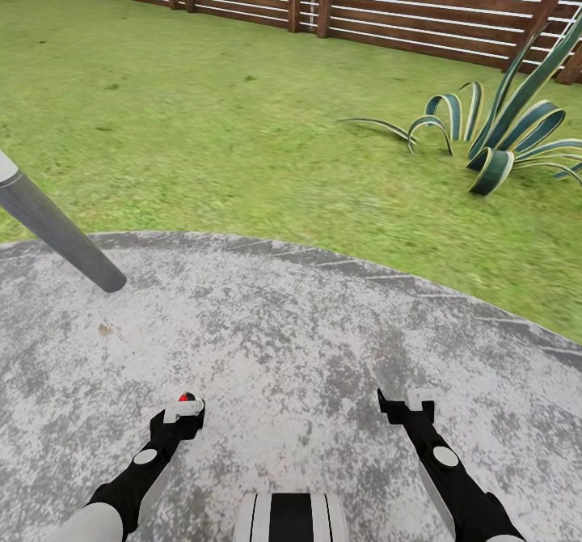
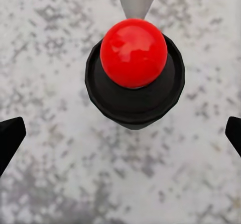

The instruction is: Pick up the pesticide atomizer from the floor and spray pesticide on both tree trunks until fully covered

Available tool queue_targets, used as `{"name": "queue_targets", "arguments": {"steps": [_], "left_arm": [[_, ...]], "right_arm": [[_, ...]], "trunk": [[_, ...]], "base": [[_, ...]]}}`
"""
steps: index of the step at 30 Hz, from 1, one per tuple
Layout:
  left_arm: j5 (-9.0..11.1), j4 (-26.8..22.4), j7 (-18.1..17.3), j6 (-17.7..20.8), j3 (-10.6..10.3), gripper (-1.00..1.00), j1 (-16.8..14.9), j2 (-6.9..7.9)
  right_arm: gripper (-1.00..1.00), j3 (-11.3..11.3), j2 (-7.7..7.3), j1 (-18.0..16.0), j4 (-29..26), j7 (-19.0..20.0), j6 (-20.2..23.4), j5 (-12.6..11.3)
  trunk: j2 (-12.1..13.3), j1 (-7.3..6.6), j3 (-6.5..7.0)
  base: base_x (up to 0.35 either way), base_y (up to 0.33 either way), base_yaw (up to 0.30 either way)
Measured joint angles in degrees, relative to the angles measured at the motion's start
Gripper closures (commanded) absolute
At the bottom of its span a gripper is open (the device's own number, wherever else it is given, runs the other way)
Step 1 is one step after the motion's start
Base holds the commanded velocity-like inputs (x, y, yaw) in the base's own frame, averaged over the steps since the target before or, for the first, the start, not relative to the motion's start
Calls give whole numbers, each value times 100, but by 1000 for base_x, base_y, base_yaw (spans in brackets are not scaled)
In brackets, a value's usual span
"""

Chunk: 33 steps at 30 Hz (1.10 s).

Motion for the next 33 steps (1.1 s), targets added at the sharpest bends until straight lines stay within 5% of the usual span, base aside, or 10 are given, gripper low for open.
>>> {"name": "queue_targets", "arguments": {"steps": [33], "left_arm": [[-41, 0, -1, -28, -3, -100, 19, -29]], "right_arm": [[-100, 0, 3, 0, 19, 0, 0, 2]], "trunk": [[0, 0, 0]], "base": [[11, 0, 0]]}}
